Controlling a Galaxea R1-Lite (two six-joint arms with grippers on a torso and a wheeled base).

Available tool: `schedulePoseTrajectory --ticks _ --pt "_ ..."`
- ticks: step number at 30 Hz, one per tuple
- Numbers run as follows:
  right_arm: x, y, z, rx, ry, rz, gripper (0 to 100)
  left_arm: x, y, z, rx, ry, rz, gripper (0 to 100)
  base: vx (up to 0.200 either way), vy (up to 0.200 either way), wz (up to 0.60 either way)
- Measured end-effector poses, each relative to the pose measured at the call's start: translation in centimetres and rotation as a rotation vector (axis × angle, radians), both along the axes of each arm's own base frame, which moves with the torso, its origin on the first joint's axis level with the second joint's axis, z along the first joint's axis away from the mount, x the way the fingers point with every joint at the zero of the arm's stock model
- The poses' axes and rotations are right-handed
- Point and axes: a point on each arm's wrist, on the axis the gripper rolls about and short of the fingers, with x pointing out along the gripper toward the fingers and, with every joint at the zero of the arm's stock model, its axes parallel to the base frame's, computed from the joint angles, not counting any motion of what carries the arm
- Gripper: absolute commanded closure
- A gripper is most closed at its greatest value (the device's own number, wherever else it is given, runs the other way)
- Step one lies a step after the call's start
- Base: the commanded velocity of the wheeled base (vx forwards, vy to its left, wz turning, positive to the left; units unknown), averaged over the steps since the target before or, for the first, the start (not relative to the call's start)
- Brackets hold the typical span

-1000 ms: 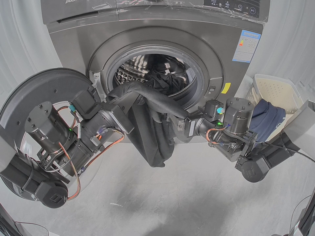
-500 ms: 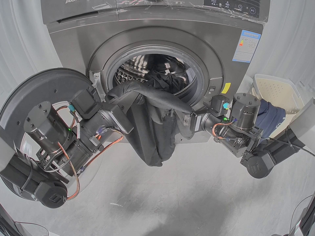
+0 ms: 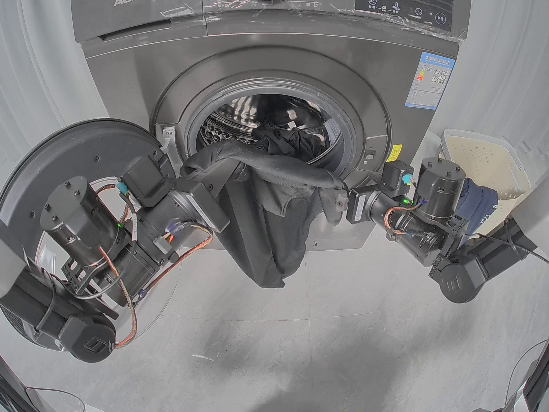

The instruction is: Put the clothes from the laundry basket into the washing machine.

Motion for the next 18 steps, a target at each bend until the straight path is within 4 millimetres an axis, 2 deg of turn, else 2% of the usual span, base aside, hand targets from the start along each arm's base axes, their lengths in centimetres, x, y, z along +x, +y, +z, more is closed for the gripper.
schedulePoseTrajectory --ticks 9,12,18 --pt "0.7 0.5 1.8 0.036 -0.058 0.001 0 -0.1 0.0 -0.3 0.015 0.001 0.004 100 0.000 0.000 0.00" --pt "0.7 0.7 1.4 0.034 -0.052 0.007 0 0.0 0.0 -0.2 0.014 -0.001 0.004 100 0.000 0.000 0.00" --pt "0.4 1.3 -1.2 0.004 0.005 0.025 0 0.0 0.1 0.1 0.007 -0.010 0.007 100 0.000 0.000 0.00"
